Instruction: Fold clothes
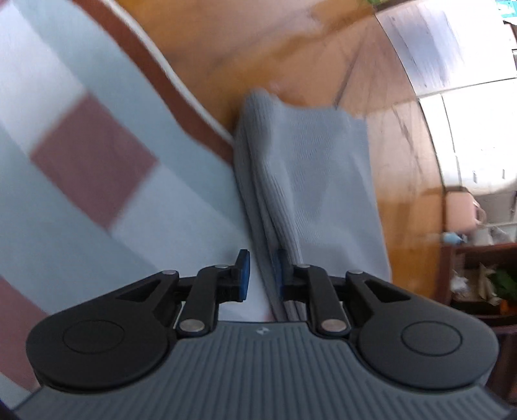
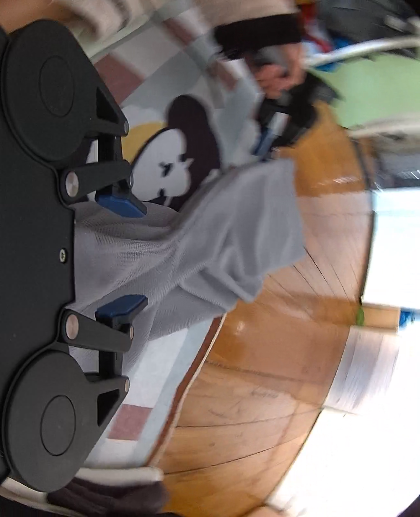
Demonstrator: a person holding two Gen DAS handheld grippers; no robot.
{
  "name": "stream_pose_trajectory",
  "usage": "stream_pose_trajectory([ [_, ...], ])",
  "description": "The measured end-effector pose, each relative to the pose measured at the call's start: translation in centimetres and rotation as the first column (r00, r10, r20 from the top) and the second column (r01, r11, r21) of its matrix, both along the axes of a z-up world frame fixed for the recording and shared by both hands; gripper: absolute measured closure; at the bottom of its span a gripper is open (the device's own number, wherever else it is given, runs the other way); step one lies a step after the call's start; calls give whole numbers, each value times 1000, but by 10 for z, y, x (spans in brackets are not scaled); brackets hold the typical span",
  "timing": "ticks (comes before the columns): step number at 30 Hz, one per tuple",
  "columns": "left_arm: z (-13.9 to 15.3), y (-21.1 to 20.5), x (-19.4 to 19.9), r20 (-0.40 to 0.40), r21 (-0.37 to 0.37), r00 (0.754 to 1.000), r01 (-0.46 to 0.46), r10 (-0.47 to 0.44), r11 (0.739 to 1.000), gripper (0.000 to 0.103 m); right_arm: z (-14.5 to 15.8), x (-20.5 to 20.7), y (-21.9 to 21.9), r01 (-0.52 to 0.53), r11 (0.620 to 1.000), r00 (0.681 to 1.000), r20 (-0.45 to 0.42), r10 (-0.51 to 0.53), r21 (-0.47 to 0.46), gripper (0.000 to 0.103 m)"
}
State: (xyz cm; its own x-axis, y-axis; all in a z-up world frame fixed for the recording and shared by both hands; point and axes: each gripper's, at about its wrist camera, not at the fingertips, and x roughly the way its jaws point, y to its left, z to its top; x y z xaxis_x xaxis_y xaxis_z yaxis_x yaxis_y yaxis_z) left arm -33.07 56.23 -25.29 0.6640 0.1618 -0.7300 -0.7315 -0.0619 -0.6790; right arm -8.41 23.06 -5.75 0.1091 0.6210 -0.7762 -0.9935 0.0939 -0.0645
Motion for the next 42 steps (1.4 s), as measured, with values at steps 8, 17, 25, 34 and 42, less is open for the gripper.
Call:
stream_pose_trajectory([
  [8, -11, -15, 39, 15, -9, 998, 68, -68, 998, 87, -45, -37, 25, 19, 989, 961, 275, 22, -145, 68],
  [17, 20, -24, 32, 182, -93, 979, 107, -88, 990, 51, 8, 23, 20, 241, 970, 970, -21, -241, -12, 93],
  [25, 18, -62, 72, 138, -5, 975, 178, -175, 984, 38, 25, 19, 16, 227, 972, 967, -135, -217, 56, 93],
  [34, 44, -66, 98, 10, 292, 974, 214, -227, 932, 99, 27, 8, 11, 142, 988, 989, -55, -139, 59, 94],
  [42, 61, -60, 108, 15, 333, 967, 234, -253, 913, 99, 2, 1, 47, 185, 983, 982, 20, -185, 18, 33],
])
